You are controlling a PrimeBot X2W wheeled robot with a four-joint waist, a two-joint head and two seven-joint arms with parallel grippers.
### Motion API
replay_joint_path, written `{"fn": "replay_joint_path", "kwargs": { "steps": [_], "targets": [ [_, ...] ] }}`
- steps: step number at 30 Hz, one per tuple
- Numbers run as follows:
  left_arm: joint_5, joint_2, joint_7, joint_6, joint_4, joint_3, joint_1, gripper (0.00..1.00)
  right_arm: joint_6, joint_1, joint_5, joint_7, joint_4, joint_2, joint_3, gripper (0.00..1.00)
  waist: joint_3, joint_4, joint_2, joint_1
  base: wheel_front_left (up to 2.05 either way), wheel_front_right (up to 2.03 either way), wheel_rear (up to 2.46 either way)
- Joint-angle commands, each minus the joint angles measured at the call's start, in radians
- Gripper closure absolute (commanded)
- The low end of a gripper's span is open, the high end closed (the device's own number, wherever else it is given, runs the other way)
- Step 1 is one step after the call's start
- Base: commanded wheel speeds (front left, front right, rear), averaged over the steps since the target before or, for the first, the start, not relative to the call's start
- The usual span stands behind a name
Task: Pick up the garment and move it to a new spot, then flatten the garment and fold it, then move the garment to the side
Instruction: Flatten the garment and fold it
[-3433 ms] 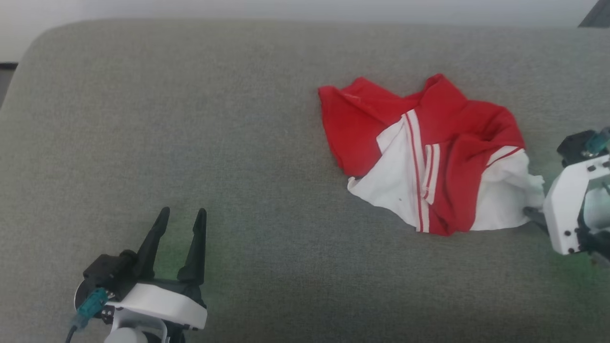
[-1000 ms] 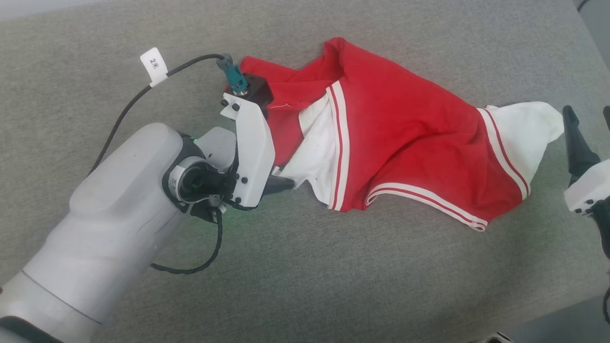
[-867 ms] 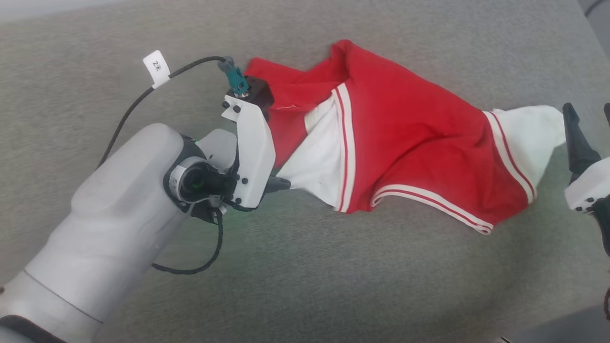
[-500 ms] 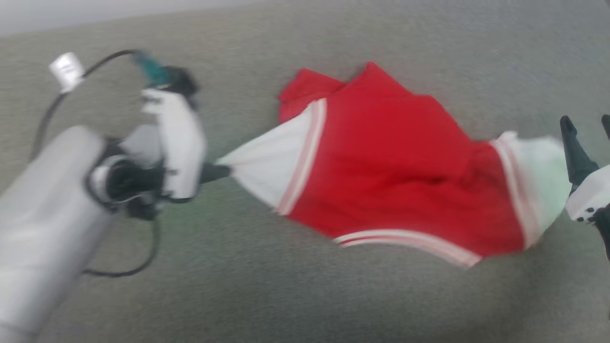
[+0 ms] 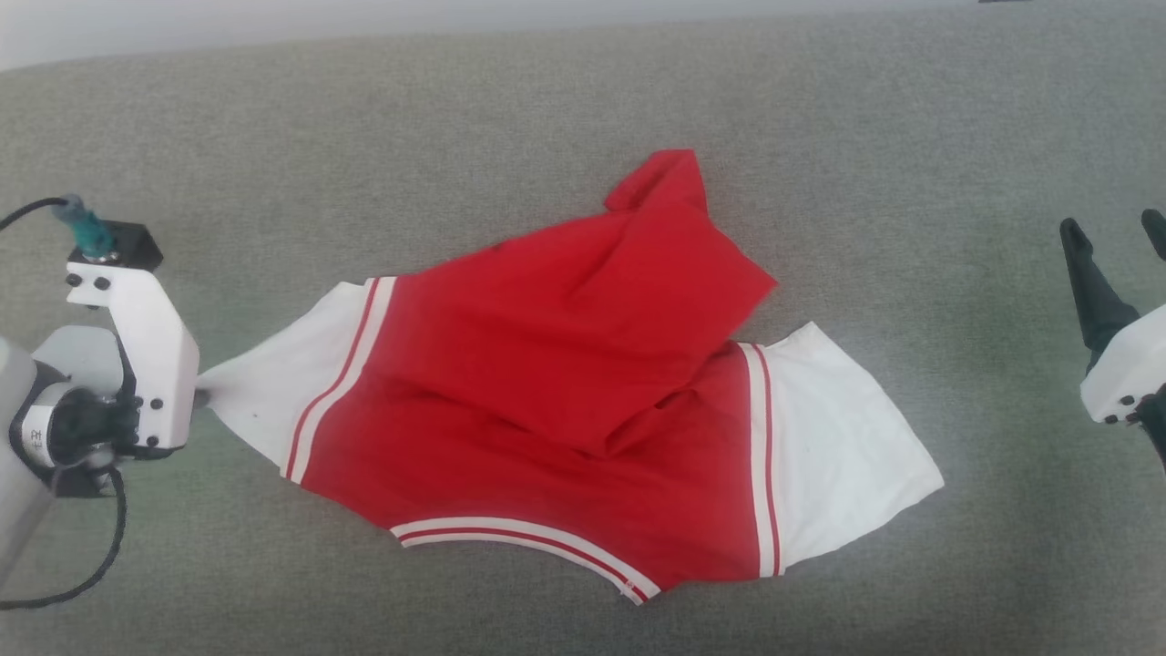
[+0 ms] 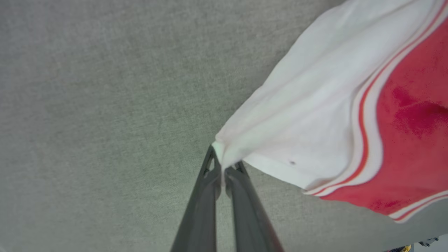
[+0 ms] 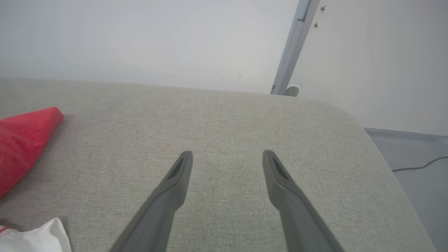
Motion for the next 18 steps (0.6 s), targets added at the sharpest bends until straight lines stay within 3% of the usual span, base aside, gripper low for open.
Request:
{"fn": "replay_joint_path", "kwargs": {
  "steps": [1, 4, 5, 6, 7, 8, 13, 18],
  "targets": [
    [-0.006, -0.022, -0.02, 0.0, 0.01, 0.006, 0.011, 1.0, -0.001, 0.008, -0.004, 0.006, -0.01, -0.005, 0.011, 0.0, -0.003, 0.004, 0.0, 0.0, 0.0, 0.0, 0.0],
    [-0.015, -0.04, -0.082, -0.007, 0.034, 0.031, 0.02, 1.0, -0.001, 0.017, -0.006, 0.015, -0.037, -0.019, 0.053, 0.0, -0.012, 0.009, 0.0, 0.0, 0.0, 0.0, 0.0],
    [-0.015, -0.046, -0.102, -0.01, 0.043, 0.034, 0.023, 0.94, -0.001, 0.02, -0.005, 0.017, -0.043, -0.031, 0.069, 0.0, -0.016, 0.012, 0.0, 0.0, 0.0, 0.0, 0.0],
    [-0.015, -0.052, -0.124, -0.016, 0.048, 0.038, 0.029, 0.82, -0.001, 0.024, -0.001, 0.02, -0.05, -0.044, 0.091, 0.0, -0.02, 0.014, 0.0, 0.0, 0.0, 0.0, 0.0],
    [-0.013, -0.055, -0.15, -0.016, 0.054, 0.044, 0.035, 0.55, -0.001, 0.029, 0.005, 0.024, -0.062, -0.056, 0.117, 0.0, -0.025, 0.017, 0.0, 0.0, 0.0, 0.0, 0.0],
    [-0.003, -0.055, -0.175, -0.018, 0.056, 0.046, 0.04, 0.0, -0.001, 0.035, 0.01, 0.029, -0.071, -0.069, 0.141, 0.0, -0.03, 0.019, 0.0, 0.0, 0.0, 0.0, 0.0],
    [-0.007, -0.062, -0.32, -0.009, 0.045, 0.085, 0.088, 0.0, -0.001, 0.047, 0.055, 0.057, -0.118, -0.155, 0.264, 0.0, -0.05, 0.029, 0.0, 0.0, 0.0, 0.0, 0.0],
    [0.005, -0.085, -0.578, -0.006, -0.032, 0.143, 0.204, 0.0, -0.001, 0.069, 0.156, 0.131, -0.227, -0.328, 0.48, 0.0, -0.073, 0.054, 0.0, 0.0, 0.0, 0.0, 0.0]
  ]
}}
